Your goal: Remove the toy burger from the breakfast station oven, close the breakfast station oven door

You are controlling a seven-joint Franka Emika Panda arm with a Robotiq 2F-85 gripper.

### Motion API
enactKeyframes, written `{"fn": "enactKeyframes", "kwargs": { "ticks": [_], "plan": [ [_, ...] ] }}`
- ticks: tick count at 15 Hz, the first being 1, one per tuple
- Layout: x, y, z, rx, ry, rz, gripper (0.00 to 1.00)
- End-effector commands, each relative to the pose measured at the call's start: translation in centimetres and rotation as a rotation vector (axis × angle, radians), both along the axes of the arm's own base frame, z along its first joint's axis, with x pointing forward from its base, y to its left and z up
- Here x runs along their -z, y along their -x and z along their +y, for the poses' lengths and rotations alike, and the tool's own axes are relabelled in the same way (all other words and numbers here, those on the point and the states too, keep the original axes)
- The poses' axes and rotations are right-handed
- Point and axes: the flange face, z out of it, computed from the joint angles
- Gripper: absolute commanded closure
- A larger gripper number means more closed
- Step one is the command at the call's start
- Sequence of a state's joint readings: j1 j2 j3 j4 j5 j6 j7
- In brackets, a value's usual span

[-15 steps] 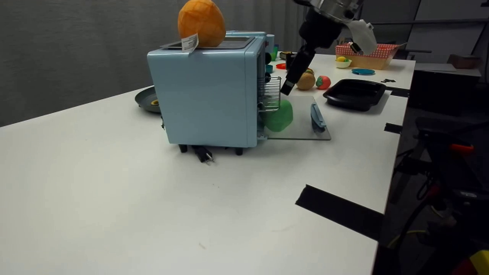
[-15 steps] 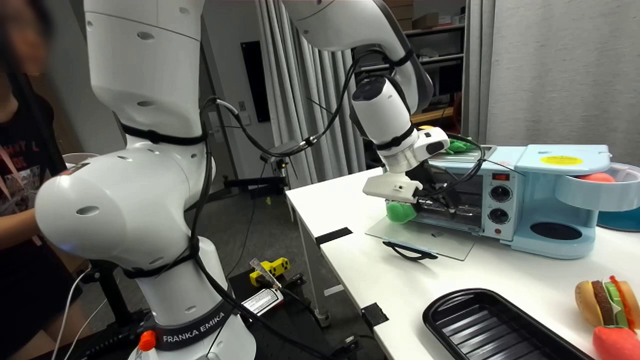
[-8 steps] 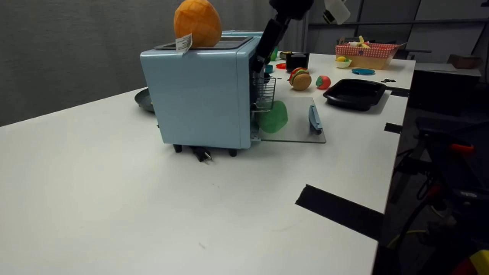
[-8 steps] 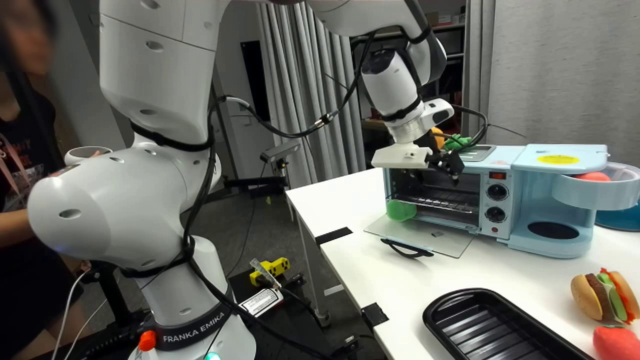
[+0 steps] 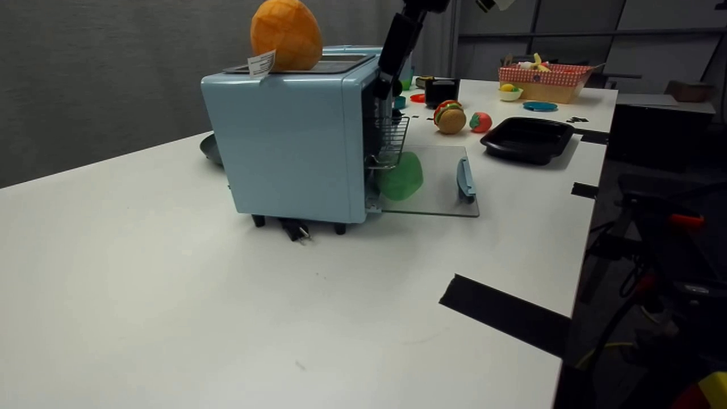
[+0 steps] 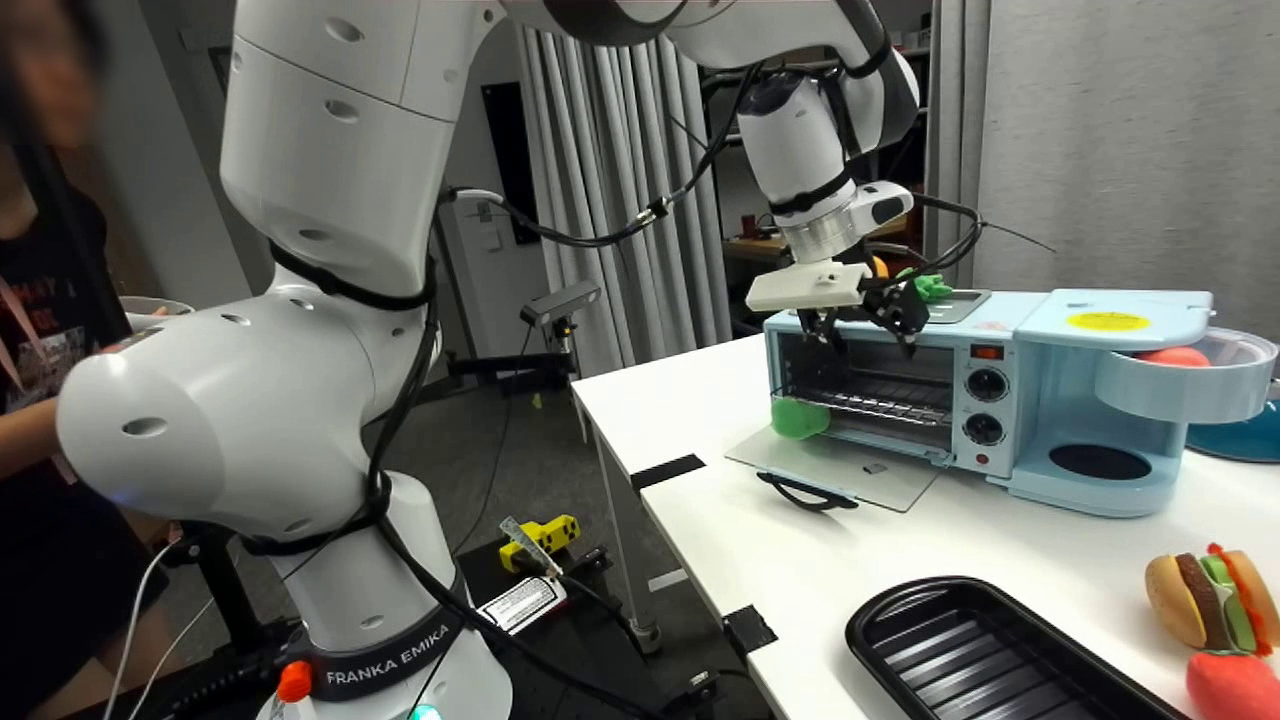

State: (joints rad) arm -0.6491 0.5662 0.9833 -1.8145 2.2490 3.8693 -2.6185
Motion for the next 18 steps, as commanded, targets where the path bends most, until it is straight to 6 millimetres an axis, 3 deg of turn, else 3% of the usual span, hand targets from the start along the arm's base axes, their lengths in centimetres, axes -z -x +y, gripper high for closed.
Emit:
{"fn": "enactKeyframes", "kwargs": {
  "ticks": [1,6,13,18],
  "plan": [
    [-1.9,-0.7,-0.4,0.003,-0.004,0.034,0.00],
    [-0.1,0.1,-0.8,0.035,-0.039,0.126,0.00],
    [4.4,0.6,-0.2,0.071,-0.071,0.230,0.00],
    [5.5,1.4,-0.7,0.102,-0.069,0.276,0.00]
  ]
}}
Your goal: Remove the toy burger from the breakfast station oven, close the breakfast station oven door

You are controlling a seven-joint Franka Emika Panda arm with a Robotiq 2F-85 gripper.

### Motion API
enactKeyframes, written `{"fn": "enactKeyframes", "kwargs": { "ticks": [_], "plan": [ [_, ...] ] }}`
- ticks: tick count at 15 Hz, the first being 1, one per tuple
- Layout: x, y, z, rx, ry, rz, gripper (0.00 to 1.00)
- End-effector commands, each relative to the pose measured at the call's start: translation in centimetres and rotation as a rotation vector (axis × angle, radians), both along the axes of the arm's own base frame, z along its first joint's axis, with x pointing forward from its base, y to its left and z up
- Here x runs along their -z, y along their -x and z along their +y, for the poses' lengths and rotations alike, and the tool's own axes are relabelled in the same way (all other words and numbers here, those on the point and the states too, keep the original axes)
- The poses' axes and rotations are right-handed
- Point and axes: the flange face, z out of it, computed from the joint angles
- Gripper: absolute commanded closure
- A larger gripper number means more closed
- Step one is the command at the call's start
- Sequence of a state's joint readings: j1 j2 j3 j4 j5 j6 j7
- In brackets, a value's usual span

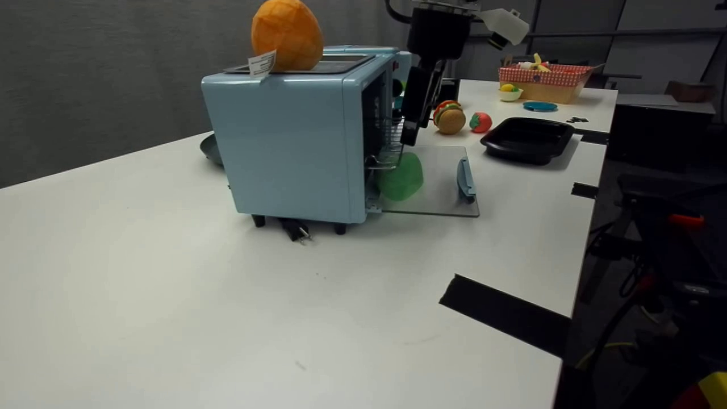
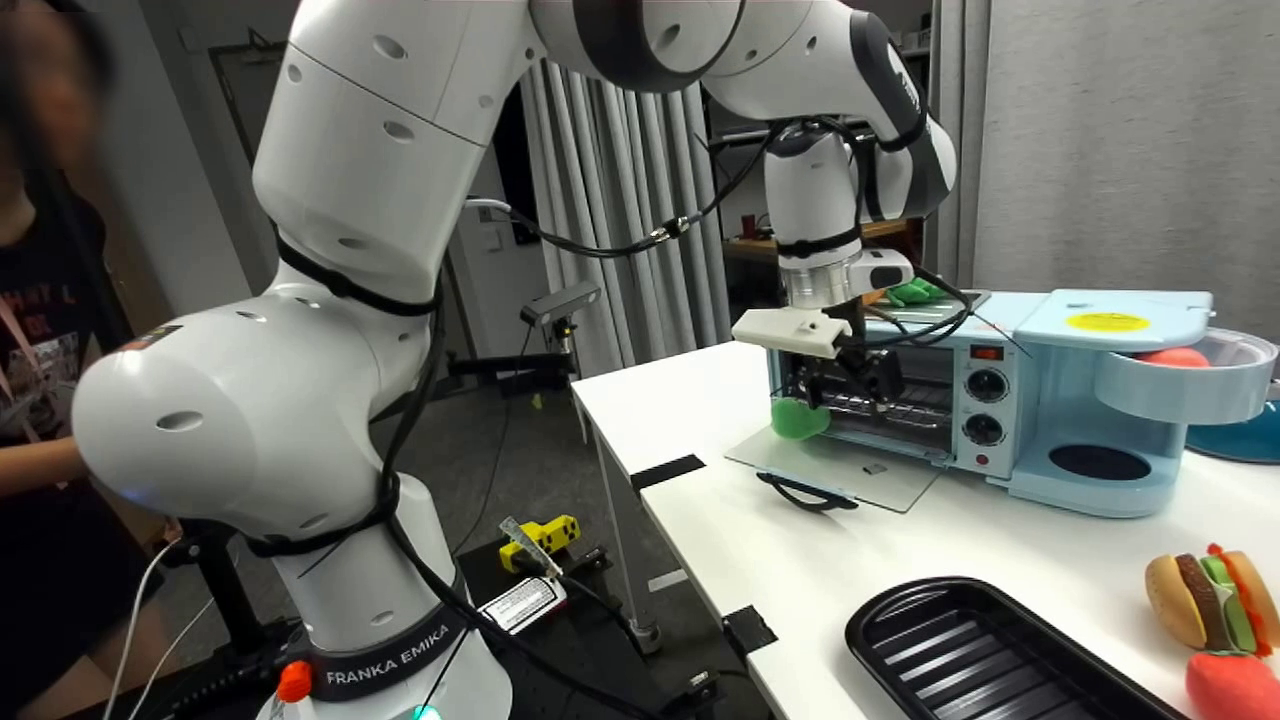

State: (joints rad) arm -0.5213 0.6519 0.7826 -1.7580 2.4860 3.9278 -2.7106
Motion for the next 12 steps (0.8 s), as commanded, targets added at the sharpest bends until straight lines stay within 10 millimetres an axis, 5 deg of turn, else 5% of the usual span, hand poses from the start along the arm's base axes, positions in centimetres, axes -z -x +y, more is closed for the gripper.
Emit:
{"fn": "enactKeyframes", "kwargs": {
  "ticks": [1,12],
  "plan": [
    [-0.22,-0.10,-0.37,-0.004,0.001,0.044,0.00],
    [-0.67,-0.20,-0.26,0.004,-0.012,0.043,0.00]
  ]
}}
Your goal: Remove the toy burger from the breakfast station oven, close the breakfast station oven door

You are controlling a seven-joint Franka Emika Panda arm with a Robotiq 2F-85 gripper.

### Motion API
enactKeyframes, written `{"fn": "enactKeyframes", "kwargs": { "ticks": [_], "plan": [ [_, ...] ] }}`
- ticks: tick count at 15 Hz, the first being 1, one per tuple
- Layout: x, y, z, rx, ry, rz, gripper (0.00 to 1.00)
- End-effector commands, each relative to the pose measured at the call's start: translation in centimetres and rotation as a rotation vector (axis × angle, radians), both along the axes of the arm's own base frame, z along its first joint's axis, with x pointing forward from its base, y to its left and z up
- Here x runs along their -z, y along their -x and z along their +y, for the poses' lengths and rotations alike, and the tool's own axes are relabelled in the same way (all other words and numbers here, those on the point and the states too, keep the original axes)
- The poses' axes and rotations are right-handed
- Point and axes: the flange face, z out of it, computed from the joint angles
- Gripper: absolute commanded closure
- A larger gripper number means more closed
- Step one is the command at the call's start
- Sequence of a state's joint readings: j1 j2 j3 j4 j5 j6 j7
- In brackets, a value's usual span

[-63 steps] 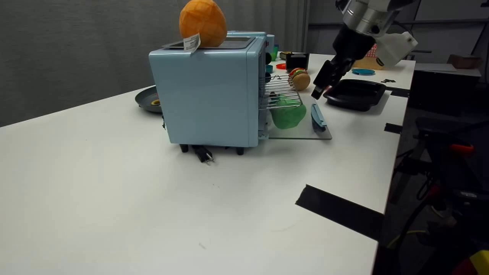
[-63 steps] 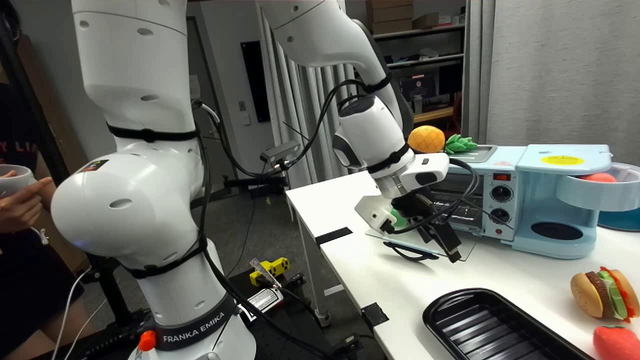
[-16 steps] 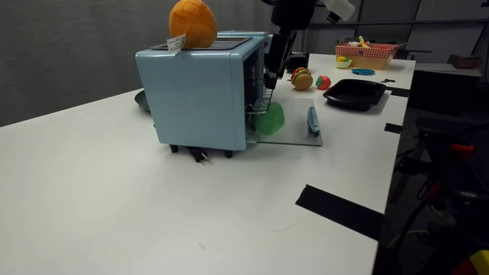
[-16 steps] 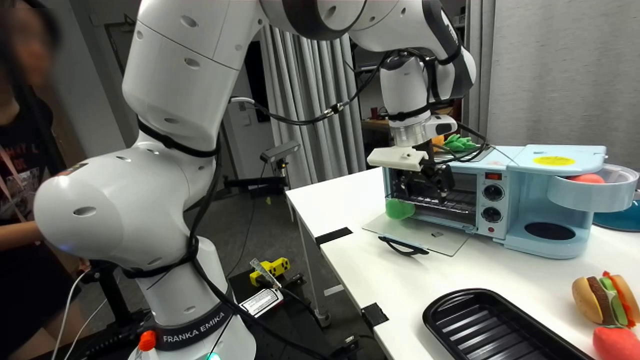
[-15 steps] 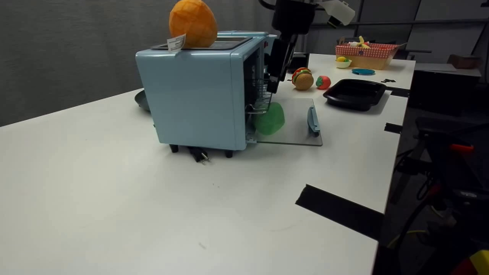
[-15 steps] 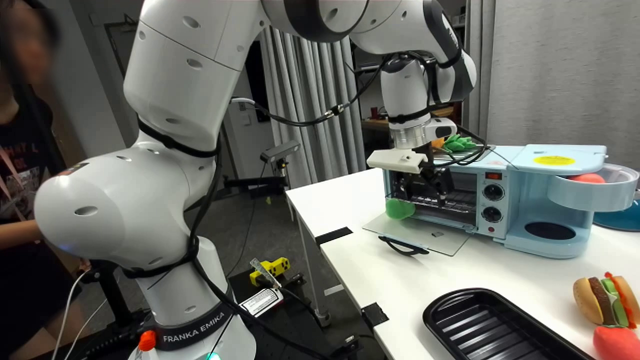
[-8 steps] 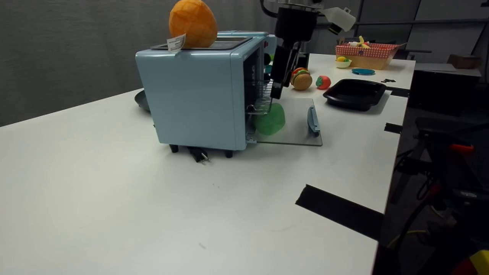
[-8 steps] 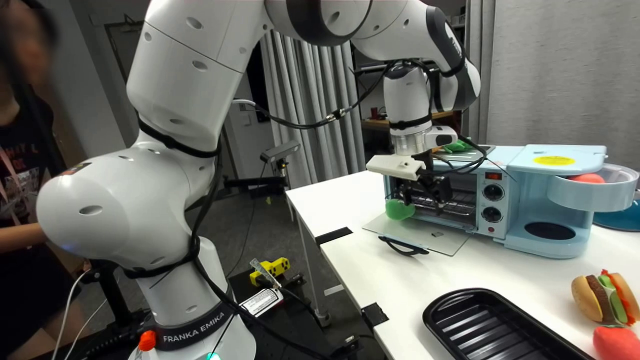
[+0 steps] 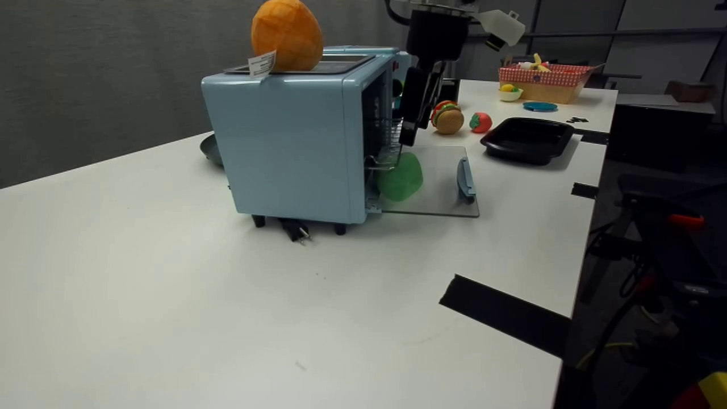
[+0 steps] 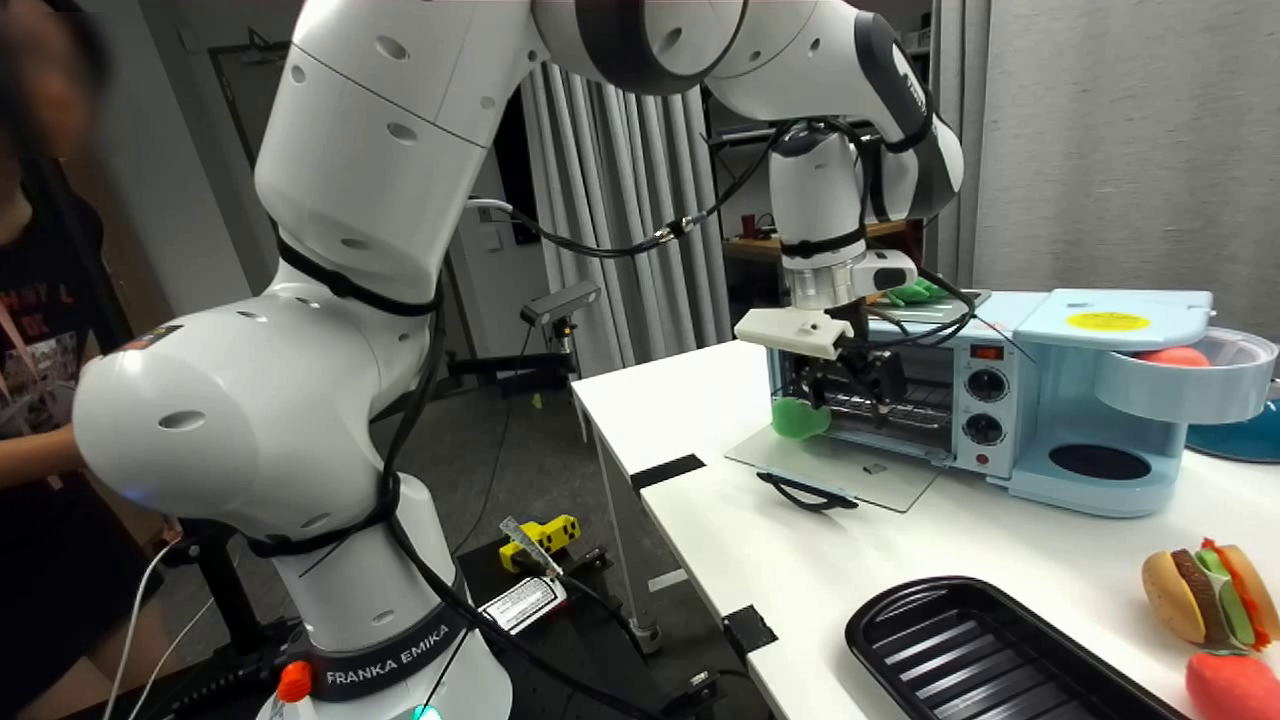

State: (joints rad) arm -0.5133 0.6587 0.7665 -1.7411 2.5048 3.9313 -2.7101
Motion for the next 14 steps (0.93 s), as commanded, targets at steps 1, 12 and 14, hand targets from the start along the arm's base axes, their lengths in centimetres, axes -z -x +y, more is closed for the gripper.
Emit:
{"fn": "enactKeyframes", "kwargs": {
  "ticks": [1,12,14],
  "plan": [
    [-1.0,0.2,0.1,-0.020,-0.003,0.037,0.00],
    [-1.7,1.6,0.7,-0.039,-0.021,0.056,0.00],
    [-1.4,1.7,0.6,-0.043,-0.021,0.065,0.00]
  ]
}}
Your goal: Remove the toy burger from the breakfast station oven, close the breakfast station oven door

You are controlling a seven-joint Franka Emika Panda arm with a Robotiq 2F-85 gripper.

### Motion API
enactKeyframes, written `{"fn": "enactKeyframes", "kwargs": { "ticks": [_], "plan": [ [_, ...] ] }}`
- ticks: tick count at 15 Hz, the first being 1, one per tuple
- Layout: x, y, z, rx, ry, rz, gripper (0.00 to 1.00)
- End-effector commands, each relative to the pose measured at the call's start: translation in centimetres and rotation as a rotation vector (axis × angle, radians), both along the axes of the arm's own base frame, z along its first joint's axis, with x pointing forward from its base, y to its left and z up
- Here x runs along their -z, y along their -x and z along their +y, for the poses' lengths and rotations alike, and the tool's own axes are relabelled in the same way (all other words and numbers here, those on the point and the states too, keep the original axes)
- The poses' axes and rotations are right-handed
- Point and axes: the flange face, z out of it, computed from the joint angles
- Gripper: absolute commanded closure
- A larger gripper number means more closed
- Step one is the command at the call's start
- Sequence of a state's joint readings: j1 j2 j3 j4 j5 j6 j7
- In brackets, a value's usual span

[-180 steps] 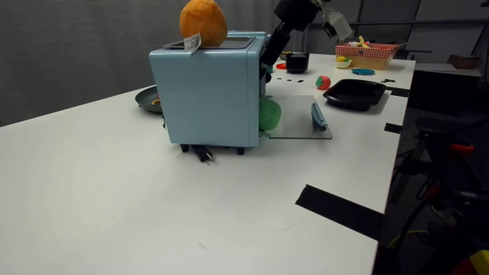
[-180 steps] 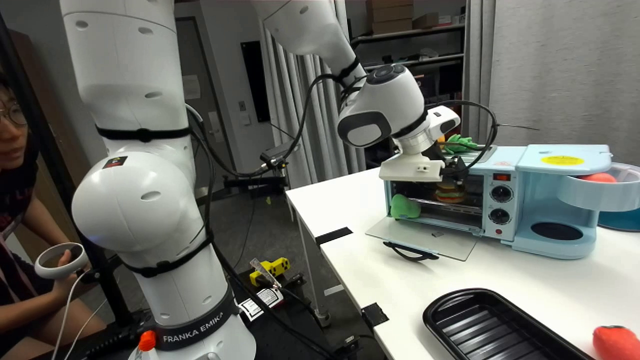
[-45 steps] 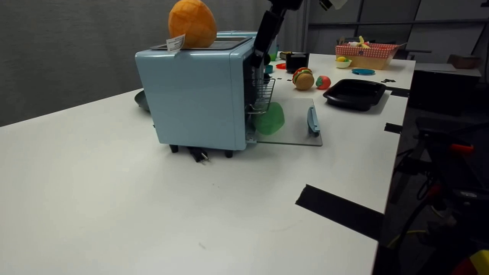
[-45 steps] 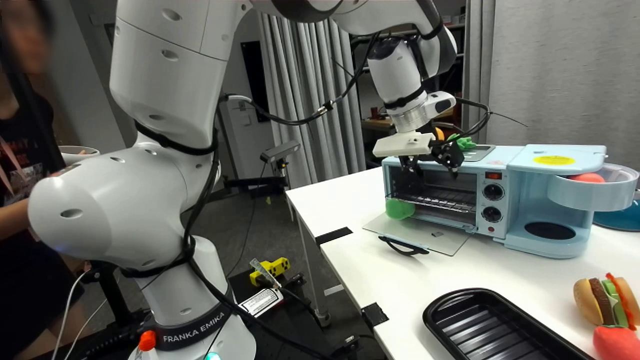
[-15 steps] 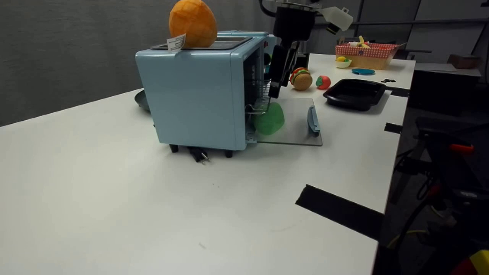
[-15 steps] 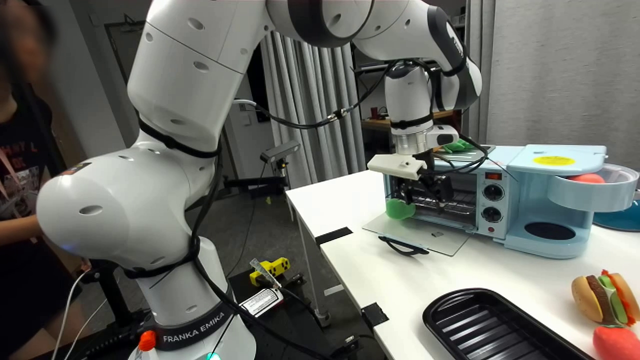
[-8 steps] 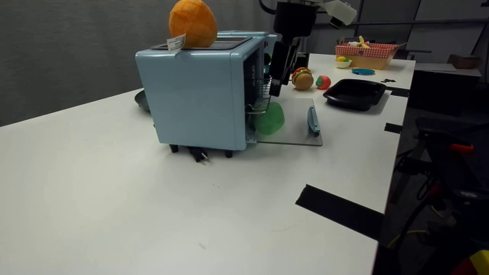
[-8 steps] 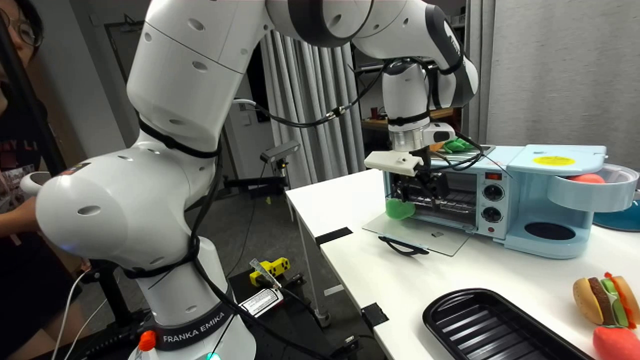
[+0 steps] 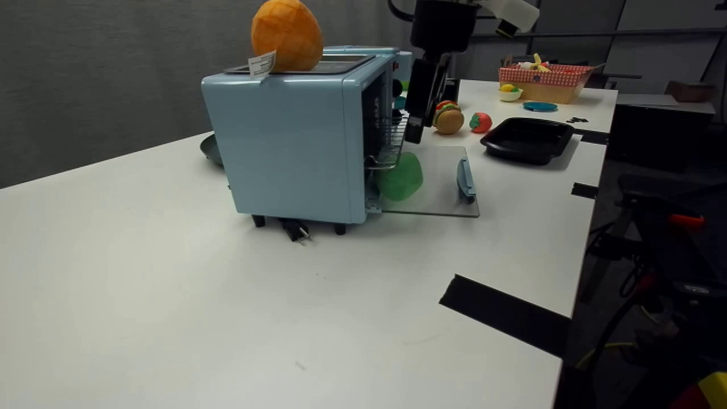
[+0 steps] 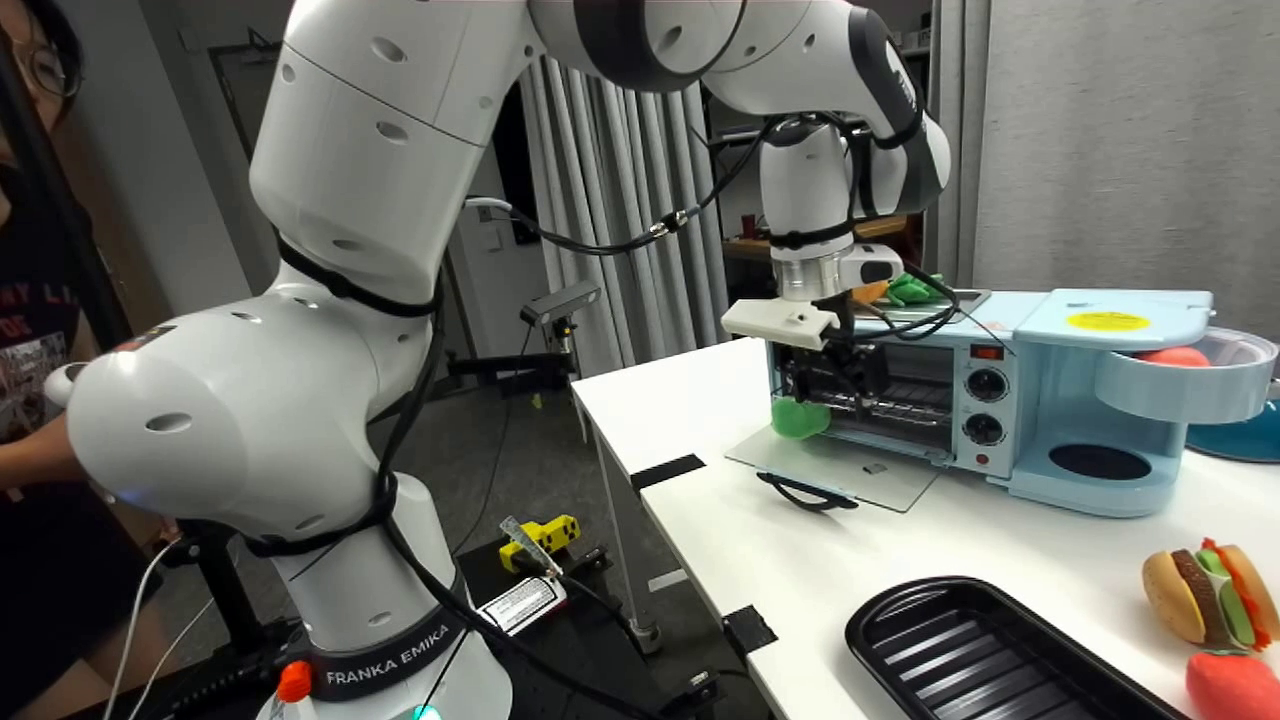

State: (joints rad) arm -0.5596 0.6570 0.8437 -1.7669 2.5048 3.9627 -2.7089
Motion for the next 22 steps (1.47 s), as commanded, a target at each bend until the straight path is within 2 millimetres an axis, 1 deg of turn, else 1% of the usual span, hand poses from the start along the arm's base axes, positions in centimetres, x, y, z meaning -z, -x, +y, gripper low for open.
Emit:
{"fn": "enactKeyframes", "kwargs": {
  "ticks": [1,6,10,15,16,19,22],
  "plan": [
    [-0.2,0.7,-0.5,-0.023,0.001,0.046,0.00],
    [0.6,-0.4,-1.0,-0.023,0.036,0.049,0.00],
    [1.3,-2.1,-1.5,-0.027,0.052,0.029,0.00],
    [1.9,-4.4,-0.7,-0.032,0.043,-0.020,0.00],
    [1.9,-4.9,-0.3,-0.036,0.039,-0.032,0.00],
    [1.6,-6.1,0.3,-0.028,0.042,-0.062,0.00],
    [1.2,-6.5,0.6,-0.029,0.054,-0.075,0.00]
  ]
}}
